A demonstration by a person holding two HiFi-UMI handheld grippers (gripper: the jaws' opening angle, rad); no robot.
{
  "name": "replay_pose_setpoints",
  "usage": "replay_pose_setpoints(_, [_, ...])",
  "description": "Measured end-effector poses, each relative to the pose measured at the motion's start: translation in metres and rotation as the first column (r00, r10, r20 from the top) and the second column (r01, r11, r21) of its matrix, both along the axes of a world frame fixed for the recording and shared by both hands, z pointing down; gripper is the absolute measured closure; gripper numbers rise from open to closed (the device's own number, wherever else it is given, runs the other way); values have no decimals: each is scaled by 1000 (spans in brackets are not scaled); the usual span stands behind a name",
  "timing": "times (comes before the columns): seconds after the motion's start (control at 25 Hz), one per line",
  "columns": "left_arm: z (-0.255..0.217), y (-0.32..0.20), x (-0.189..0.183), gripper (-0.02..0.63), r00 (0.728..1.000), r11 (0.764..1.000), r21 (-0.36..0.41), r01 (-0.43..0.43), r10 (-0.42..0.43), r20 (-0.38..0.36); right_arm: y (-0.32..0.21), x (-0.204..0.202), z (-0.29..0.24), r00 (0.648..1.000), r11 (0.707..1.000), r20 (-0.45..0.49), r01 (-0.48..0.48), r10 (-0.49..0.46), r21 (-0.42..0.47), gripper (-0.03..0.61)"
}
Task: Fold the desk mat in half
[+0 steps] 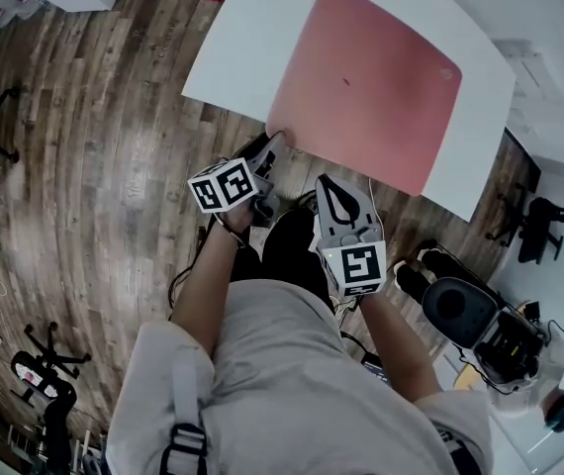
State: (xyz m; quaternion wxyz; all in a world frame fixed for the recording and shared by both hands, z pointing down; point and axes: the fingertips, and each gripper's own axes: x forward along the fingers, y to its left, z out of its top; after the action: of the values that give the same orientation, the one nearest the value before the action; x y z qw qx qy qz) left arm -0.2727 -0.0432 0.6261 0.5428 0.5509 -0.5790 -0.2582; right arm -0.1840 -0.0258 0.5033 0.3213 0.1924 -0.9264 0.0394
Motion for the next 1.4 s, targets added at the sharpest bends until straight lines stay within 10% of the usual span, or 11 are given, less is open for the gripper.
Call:
replay_pose_setpoints(0.2, [4, -2, -1, 453, 1000, 1000, -18, 20, -21, -15, -3, 4, -4, 1000, 1000, -1, -21, 21, 1, 538])
replay_pose_setpoints(0.36, [-1, -5, -5, 563, 998, 999, -35, 8, -6, 58, -9, 7, -6, 999, 999, 1, -54, 54, 4, 538])
replay_pose_setpoints(0.72, [-16, -9, 5, 584, 952, 994, -76, -84, 103, 289, -11, 18, -8, 996, 997, 33, -78, 77, 16, 538])
replay_pose_setpoints(1.4, [-54, -31, 31, 586, 604, 959, -166, -230, 274, 748, -37, 71, -19, 975, 981, 103, -196, 195, -2, 538])
